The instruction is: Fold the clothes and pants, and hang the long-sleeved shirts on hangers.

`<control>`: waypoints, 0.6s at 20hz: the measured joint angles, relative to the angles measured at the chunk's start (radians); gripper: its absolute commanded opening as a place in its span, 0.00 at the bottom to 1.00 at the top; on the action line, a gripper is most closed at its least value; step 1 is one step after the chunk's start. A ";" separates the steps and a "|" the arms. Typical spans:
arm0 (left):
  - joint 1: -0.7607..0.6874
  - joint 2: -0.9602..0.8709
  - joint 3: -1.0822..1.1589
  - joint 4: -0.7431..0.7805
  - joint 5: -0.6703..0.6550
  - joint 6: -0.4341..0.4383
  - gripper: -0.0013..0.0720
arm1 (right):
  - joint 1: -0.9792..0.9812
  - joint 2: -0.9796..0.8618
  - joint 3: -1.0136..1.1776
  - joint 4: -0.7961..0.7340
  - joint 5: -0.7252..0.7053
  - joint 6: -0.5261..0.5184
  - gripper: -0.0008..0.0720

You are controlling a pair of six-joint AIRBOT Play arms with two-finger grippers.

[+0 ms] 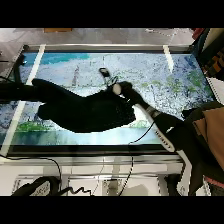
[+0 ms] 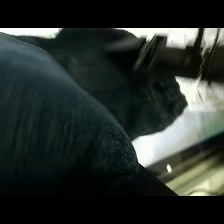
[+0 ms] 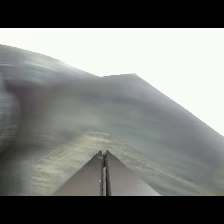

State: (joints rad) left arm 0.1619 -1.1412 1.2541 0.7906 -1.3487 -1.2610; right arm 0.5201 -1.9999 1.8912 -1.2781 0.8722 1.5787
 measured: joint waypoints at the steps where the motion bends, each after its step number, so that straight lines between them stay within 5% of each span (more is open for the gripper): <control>1: -0.013 -0.015 -0.001 0.005 -0.001 -0.002 0.07 | -0.044 0.011 0.000 -0.003 0.043 0.000 0.04; 8: 0.085 -0.050 0.084 0.310 -0.005 -0.005 0.07 | -0.235 0.062 -0.001 -0.009 0.238 -0.022 0.04; 12: 0.103 -0.060 0.122 0.429 0.062 0.064 0.07 | -0.246 0.069 -0.001 0.001 0.274 -0.027 0.04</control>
State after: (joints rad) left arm 0.2649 -1.2015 1.3758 1.2198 -1.2869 -1.1965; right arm 0.2745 -1.9312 1.8904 -1.2774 1.1458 1.5517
